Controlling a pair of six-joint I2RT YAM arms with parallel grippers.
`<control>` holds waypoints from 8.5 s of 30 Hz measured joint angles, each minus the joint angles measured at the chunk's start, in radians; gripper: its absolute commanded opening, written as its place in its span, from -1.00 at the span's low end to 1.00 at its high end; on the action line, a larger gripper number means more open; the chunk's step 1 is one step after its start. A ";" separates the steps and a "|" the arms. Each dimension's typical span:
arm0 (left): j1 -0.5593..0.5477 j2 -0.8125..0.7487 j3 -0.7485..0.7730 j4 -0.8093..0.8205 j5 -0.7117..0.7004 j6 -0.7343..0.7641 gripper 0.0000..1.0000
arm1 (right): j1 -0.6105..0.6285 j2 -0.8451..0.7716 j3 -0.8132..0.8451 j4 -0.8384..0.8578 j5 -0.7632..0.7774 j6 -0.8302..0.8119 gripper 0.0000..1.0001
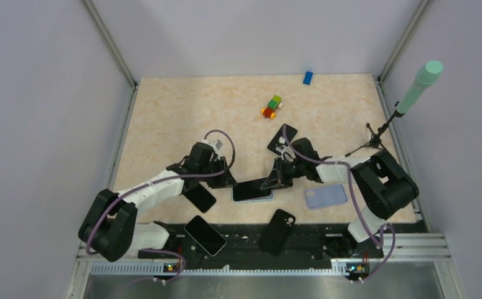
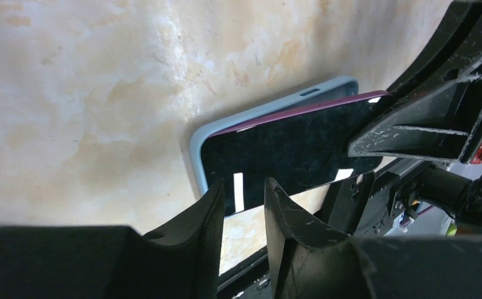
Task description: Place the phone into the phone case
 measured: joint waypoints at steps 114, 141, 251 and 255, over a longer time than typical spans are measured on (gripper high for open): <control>-0.336 0.295 0.187 0.022 -0.153 -0.095 -0.62 | 0.064 0.002 0.047 -0.211 0.185 -0.130 -0.74; -0.343 0.325 0.264 -0.063 -0.254 -0.061 -0.63 | -0.003 -0.042 0.071 -0.229 0.231 -0.190 -0.13; -0.018 0.454 0.319 0.090 0.074 -0.010 -0.01 | -0.199 -0.051 0.074 -0.211 0.212 -0.167 -0.14; -0.021 0.436 0.338 -0.023 -0.052 0.048 0.07 | -0.199 -0.050 0.100 -0.250 0.284 -0.212 -0.12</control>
